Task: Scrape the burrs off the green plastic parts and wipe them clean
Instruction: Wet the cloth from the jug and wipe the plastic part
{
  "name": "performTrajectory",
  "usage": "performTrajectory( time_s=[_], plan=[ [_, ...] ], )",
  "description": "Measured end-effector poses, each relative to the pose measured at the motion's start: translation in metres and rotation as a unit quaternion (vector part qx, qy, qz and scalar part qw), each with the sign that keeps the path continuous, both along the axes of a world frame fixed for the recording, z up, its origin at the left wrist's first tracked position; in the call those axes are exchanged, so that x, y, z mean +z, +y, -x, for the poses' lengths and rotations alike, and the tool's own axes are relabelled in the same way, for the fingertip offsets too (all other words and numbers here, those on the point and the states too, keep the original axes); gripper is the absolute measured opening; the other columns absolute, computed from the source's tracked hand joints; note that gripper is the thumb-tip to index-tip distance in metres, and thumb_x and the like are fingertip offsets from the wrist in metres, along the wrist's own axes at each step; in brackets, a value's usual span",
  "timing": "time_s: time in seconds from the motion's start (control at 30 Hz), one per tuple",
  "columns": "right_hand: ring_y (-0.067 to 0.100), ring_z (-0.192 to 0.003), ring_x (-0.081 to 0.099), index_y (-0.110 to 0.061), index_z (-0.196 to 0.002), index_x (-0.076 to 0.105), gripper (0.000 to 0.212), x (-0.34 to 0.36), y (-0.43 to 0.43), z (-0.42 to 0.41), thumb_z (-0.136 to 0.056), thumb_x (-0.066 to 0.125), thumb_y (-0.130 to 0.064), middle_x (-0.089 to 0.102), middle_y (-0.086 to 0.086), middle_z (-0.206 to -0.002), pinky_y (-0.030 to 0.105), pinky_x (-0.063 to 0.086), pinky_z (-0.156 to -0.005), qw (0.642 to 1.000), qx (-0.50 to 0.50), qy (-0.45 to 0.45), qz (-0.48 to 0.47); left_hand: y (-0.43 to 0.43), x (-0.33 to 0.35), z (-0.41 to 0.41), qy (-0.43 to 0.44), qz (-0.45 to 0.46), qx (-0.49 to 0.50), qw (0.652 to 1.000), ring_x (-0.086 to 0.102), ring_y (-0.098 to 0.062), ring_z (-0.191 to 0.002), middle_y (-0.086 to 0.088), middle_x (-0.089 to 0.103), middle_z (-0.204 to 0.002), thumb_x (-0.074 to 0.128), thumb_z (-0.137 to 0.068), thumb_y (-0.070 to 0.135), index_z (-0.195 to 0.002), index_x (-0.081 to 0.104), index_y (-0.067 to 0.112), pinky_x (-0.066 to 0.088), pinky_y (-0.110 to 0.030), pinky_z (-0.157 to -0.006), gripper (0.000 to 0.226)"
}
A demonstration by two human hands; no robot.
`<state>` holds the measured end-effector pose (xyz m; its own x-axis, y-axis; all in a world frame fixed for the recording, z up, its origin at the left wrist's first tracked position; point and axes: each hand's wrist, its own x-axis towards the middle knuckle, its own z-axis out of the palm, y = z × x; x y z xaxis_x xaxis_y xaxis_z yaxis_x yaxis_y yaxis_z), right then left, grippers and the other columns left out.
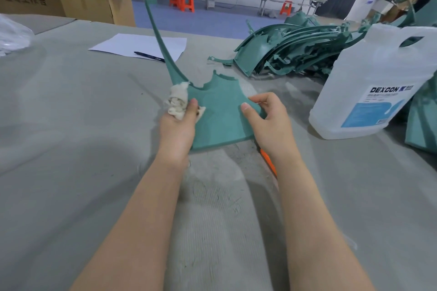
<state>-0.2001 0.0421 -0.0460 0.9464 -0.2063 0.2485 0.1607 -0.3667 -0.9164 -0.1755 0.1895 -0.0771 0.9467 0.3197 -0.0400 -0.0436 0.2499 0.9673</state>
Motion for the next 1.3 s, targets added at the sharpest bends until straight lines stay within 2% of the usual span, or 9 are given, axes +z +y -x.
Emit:
performTrajectory(
  time_s=[0.17,0.37,0.53,0.67,0.77,0.9,1.13,1.23,1.3],
  plan=[
    [0.019,-0.135,0.037,-0.015,-0.132,0.056,0.038,0.002,0.020,0.006,-0.096,0.058,-0.027,0.045,0.004,-0.143,0.020,0.023,-0.110,0.977,-0.047,-0.126,0.165,0.004,0.006,0.000,-0.013,0.045,0.061,0.997,0.067,-0.026,-0.101,-0.010,0.070,-0.106,0.063,-0.092,0.026,-0.112,0.064,0.005,0.052,-0.047,-0.093,0.029],
    [0.015,-0.139,0.037,-0.019,-0.138,0.053,0.039,0.005,0.057,0.023,-0.100,0.046,-0.012,0.048,0.003,-0.146,0.022,0.022,-0.117,0.953,0.176,-0.154,0.193,-0.010,0.017,0.020,-0.086,0.120,-0.104,0.984,0.066,-0.005,-0.078,0.009,0.068,-0.080,0.039,-0.100,0.006,-0.098,0.060,0.015,0.052,-0.019,-0.063,0.023],
    [0.009,-0.115,0.051,-0.023,-0.132,0.058,0.042,0.009,0.042,0.022,-0.092,0.063,-0.036,0.051,-0.002,-0.122,0.031,0.042,-0.102,0.975,0.117,-0.122,0.147,0.004,0.029,0.029,-0.060,0.254,-0.313,0.913,0.063,-0.013,-0.078,-0.001,0.064,-0.078,0.048,-0.082,0.025,-0.081,0.068,0.015,0.048,-0.022,-0.075,0.022],
    [0.010,-0.096,0.054,-0.010,-0.109,0.062,0.039,0.006,0.043,0.019,-0.080,0.079,-0.030,0.050,0.000,-0.108,0.028,0.047,-0.085,0.975,0.098,-0.131,0.148,0.008,0.028,0.029,-0.032,0.350,-0.337,0.873,0.052,-0.021,-0.110,-0.007,0.058,-0.104,0.051,-0.077,0.051,-0.109,0.055,0.008,0.029,-0.033,-0.112,0.054],
    [0.012,-0.077,0.052,-0.007,-0.091,0.059,0.021,0.007,0.041,0.016,-0.083,0.074,-0.019,0.057,-0.001,-0.087,0.031,0.045,-0.070,0.976,0.078,-0.150,0.140,0.007,0.025,0.027,-0.040,0.375,-0.339,0.862,0.063,-0.024,-0.096,-0.011,0.065,-0.097,0.049,-0.078,0.063,-0.098,0.065,0.006,0.046,-0.034,-0.097,0.062],
    [0.001,-0.060,0.045,-0.022,-0.082,0.048,0.022,0.009,0.035,0.017,-0.087,0.067,-0.013,0.050,-0.013,-0.067,0.014,0.035,-0.057,0.980,0.128,-0.114,0.096,0.008,0.024,0.023,-0.026,0.334,-0.328,0.883,0.068,-0.024,-0.087,-0.013,0.068,-0.093,0.048,-0.083,0.060,-0.097,0.062,0.003,0.054,-0.033,-0.080,0.061],
    [0.007,-0.048,0.037,-0.024,-0.092,0.054,0.023,0.005,0.034,0.015,-0.098,0.041,-0.006,0.049,-0.001,-0.059,0.017,0.030,-0.048,0.985,0.065,-0.151,0.050,-0.007,0.026,0.023,0.042,0.284,-0.288,0.914,0.069,-0.022,-0.093,-0.010,0.070,-0.107,0.045,-0.097,0.040,-0.119,0.062,0.008,0.058,-0.031,-0.076,0.042],
    [0.000,-0.054,0.043,-0.024,-0.092,0.053,0.023,0.004,0.031,0.008,-0.098,0.039,-0.006,0.050,-0.014,-0.067,0.017,0.034,-0.054,0.992,-0.019,-0.122,0.015,-0.005,0.028,0.023,0.032,0.286,-0.274,0.918,0.068,-0.023,-0.101,-0.012,0.068,-0.117,0.043,-0.096,0.032,-0.122,0.061,0.005,0.055,-0.034,-0.087,0.041],
    [0.002,-0.071,0.050,-0.022,-0.092,0.053,0.023,0.008,0.024,0.003,-0.098,0.038,-0.006,0.054,-0.014,-0.079,0.030,0.046,-0.069,0.988,-0.099,-0.107,-0.058,-0.001,0.028,0.022,0.014,0.302,-0.253,0.919,0.068,-0.022,-0.102,-0.010,0.068,-0.118,0.040,-0.097,0.025,-0.123,0.061,0.007,0.054,-0.037,-0.089,0.037]
  ],
)
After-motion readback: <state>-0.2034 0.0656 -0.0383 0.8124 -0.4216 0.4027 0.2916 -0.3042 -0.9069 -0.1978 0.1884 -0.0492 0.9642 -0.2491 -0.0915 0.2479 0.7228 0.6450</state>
